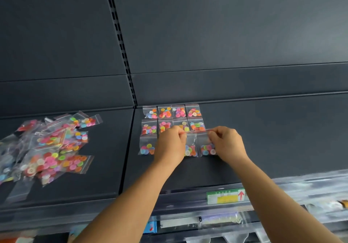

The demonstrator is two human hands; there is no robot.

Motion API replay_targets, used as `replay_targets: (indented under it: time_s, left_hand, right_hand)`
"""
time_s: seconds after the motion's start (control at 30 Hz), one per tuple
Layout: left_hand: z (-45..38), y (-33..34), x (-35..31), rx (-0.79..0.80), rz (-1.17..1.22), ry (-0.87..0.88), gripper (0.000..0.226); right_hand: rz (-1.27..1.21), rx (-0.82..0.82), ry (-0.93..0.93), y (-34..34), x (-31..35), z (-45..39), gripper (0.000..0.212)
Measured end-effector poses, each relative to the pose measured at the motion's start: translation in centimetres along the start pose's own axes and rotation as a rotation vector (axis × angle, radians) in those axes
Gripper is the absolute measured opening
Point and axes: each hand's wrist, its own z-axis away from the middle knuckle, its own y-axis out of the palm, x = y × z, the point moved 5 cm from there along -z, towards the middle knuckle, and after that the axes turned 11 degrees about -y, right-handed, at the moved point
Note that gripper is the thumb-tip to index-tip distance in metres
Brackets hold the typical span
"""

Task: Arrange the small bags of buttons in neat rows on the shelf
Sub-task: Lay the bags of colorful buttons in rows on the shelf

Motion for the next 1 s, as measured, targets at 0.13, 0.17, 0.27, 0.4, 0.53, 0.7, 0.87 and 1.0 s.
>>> replay_targets:
  time_s: [0.13, 0.17, 0.27, 0.4, 0.53, 0.7, 0.87, 1.0]
  left_hand:
    - [0.2, -0.1, -0.2, -0.099, -0.239, 0.067, 0.031]
    - [0.4, -0.1, -0.3, -0.103, -0.278, 0.112, 0.036]
    - [1.6, 0.8, -0.6, -0.011, -0.343, 0.294, 0.038]
    - [2.3, 1.7, -0.2, 0.063, -0.366, 0.341, 0.032]
    - [1.9, 1.4, 0.1, 0.067, -0.320, 0.330, 0.029]
    - [1.9, 1.3, -0.2, 0.071, -0.319, 0.340, 0.031]
    - [1.7, 1.5, -0.3, 0.087, -0.320, 0.332, 0.032]
    - [1.8, 1.0, -0.3, 0.080, -0.362, 0.329, 0.039]
  right_hand:
    - [0.141, 0.039, -0.104, 0.1, 0.2, -0.3, 0.027]
    - [0.173, 0.055, -0.153, 0.0, 0.3, -0.3, 0.029]
    - [0.251, 0.224, -0.324, 0.7, 0.6, 0.3, 0.018]
    - [0.261, 0.275, -0.399, 1.3, 0.5, 0.9, 0.014]
    - [0.285, 0.245, -0.382, 1.2, 0.8, 0.6, 0.022]
    - [0.284, 0.233, -0.382, 1.3, 1.1, 0.6, 0.024]
    - [0.293, 0.235, -0.377, 1.5, 1.3, 0.4, 0.022]
    - [0.352, 0.257, -0.385, 1.5, 1.9, 0.5, 0.024]
